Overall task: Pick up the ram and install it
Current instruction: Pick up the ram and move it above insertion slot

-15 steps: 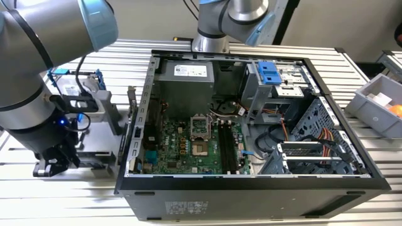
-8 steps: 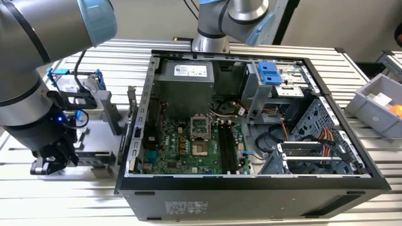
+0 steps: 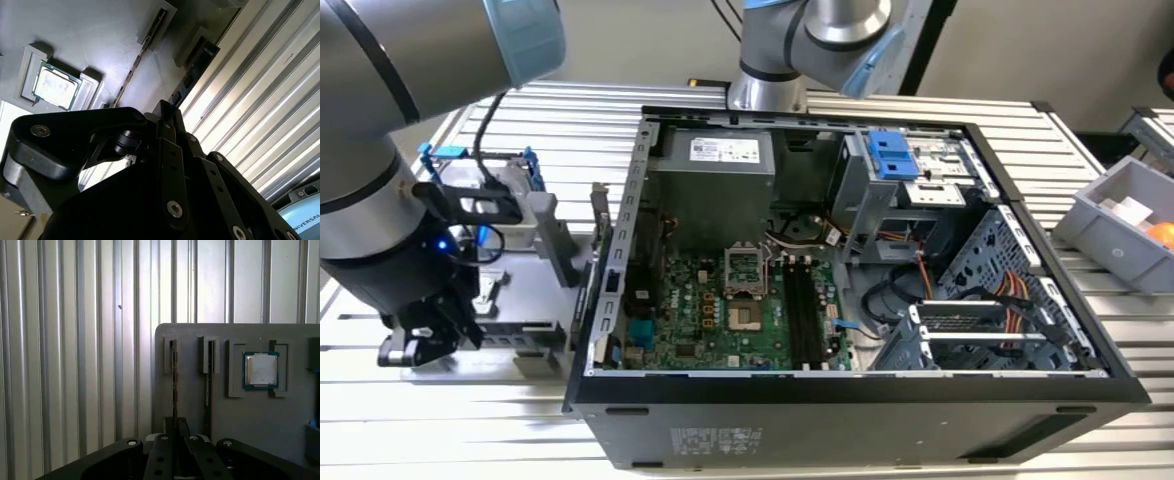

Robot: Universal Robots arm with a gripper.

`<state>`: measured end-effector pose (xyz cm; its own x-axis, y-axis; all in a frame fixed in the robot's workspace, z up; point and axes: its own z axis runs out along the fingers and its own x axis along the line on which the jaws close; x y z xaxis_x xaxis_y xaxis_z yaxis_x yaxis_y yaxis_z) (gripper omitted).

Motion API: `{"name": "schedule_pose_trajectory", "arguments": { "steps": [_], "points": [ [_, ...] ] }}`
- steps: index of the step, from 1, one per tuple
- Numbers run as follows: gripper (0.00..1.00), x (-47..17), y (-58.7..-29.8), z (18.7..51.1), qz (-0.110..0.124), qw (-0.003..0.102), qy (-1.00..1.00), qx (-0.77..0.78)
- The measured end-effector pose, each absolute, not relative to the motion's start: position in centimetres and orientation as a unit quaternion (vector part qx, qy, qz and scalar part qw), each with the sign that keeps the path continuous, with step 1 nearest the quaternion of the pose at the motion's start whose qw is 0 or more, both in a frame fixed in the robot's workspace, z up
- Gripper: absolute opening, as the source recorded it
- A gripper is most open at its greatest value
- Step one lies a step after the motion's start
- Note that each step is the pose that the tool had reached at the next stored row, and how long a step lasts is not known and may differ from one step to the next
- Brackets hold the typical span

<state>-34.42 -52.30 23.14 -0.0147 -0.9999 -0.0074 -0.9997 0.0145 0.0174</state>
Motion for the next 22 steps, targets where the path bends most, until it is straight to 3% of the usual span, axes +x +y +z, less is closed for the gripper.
{"name": "schedule_pose_trajectory", "arguments": {
  "steps": [22],
  "points": [
    [0.00, -34.4, -52.3, 26.3, -0.009, 0.003, -0.712, 0.702]
  ]
}}
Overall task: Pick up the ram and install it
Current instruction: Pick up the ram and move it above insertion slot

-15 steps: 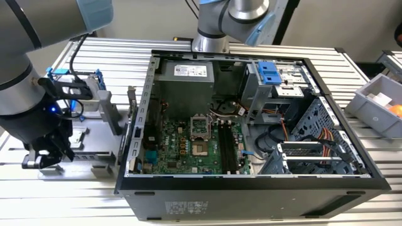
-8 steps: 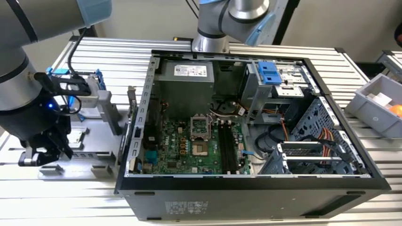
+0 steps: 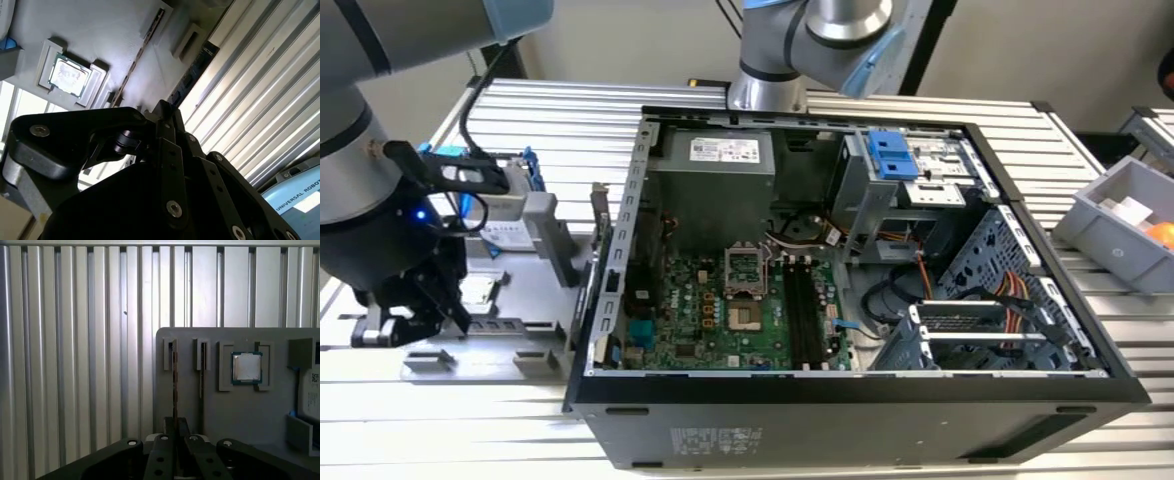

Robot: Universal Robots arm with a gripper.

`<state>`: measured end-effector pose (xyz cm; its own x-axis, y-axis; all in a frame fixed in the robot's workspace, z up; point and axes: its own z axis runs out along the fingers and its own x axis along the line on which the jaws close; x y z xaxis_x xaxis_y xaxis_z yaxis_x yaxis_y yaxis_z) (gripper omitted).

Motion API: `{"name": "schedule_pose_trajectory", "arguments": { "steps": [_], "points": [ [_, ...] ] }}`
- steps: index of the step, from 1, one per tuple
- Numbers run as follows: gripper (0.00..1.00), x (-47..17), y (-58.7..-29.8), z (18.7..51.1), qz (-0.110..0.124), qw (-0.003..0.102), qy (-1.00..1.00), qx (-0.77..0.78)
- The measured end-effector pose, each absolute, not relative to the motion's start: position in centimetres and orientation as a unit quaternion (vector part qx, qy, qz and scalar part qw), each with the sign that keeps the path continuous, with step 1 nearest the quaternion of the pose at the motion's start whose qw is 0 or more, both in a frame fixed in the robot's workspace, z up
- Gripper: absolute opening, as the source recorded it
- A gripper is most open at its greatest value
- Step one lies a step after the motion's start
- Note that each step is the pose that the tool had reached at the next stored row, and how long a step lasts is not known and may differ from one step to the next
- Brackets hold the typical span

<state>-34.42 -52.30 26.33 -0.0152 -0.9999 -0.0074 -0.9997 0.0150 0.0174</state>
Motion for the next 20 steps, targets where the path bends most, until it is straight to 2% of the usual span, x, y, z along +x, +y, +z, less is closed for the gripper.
{"name": "schedule_pose_trajectory", "arguments": {
  "steps": [20],
  "points": [
    [0.00, -34.4, -52.3, 28.6, -0.009, 0.003, -0.712, 0.702]
  ]
}}
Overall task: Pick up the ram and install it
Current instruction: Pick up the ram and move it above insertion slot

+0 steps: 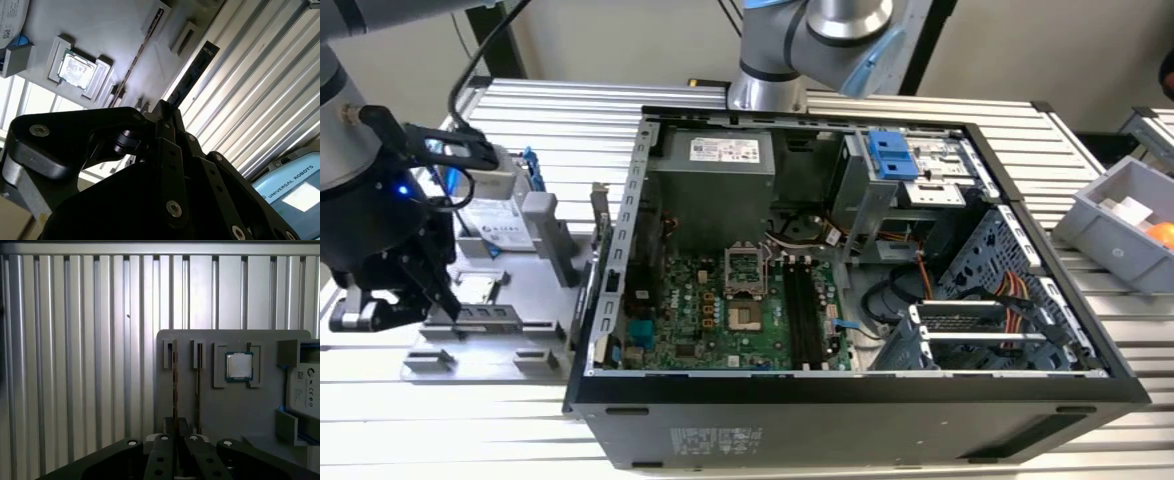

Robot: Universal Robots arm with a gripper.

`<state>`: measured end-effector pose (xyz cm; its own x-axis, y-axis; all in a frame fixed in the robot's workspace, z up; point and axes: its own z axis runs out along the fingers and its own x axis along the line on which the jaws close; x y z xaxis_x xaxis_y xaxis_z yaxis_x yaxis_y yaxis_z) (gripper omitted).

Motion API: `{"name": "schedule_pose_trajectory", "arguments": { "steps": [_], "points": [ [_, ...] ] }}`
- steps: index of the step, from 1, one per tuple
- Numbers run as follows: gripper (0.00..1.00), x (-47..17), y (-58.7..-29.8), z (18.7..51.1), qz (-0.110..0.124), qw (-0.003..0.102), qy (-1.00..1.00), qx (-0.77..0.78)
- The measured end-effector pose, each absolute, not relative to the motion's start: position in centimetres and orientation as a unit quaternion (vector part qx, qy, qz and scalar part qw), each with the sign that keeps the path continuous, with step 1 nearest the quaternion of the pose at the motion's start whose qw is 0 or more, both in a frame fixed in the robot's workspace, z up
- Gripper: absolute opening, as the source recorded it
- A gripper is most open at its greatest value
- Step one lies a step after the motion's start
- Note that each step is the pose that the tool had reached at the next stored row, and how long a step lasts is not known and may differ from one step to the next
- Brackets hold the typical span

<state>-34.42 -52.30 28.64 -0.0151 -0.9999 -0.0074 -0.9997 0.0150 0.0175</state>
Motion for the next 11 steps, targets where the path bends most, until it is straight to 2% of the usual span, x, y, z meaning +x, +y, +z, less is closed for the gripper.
{"name": "schedule_pose_trajectory", "arguments": {
  "steps": [11],
  "points": [
    [0.00, -34.4, -52.3, 30.0, -0.009, 0.003, -0.712, 0.702]
  ]
}}
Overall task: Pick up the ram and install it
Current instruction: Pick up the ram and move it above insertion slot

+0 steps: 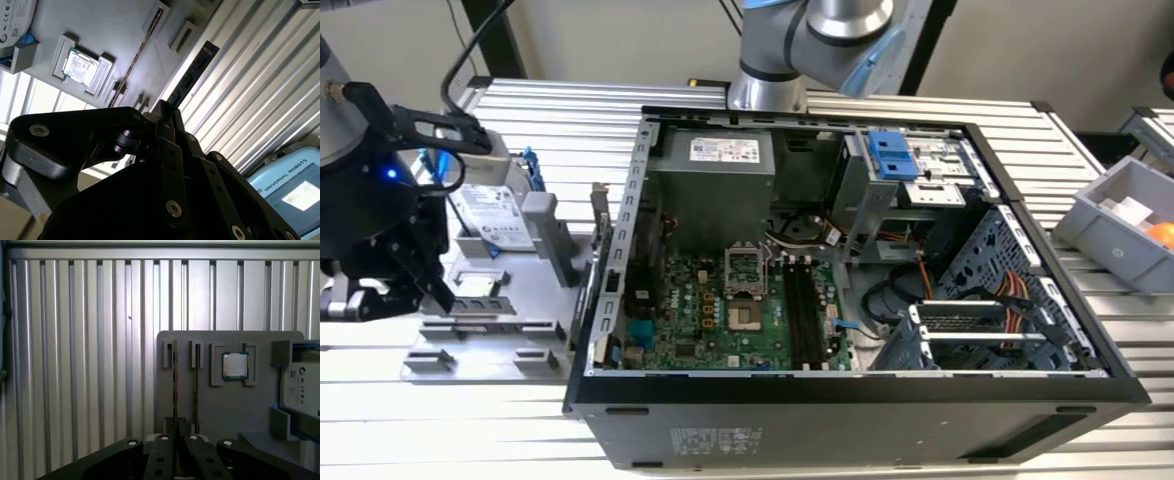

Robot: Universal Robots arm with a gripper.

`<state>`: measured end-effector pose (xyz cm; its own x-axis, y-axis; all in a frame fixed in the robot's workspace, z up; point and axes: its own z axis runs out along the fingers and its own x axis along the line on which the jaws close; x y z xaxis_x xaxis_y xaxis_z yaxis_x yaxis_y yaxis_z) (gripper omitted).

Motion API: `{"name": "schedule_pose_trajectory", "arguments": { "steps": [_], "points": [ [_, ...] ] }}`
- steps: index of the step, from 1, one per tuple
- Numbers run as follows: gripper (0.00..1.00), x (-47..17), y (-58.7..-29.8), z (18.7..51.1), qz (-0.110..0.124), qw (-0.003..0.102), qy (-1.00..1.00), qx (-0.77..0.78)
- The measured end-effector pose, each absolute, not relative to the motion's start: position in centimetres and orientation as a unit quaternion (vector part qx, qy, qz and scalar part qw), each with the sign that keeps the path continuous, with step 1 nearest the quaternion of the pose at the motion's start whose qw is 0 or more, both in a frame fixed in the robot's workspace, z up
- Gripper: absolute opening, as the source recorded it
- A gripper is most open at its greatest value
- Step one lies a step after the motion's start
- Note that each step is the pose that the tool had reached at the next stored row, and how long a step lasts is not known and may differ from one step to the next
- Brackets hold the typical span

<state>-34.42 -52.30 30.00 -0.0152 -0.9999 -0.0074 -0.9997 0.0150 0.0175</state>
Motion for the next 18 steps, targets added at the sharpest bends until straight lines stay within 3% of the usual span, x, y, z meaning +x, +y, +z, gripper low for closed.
{"name": "schedule_pose_trajectory", "arguments": {
  "steps": [18],
  "points": [
    [0.00, -34.4, -52.3, 31.9, -0.009, 0.003, -0.712, 0.702]
  ]
}}
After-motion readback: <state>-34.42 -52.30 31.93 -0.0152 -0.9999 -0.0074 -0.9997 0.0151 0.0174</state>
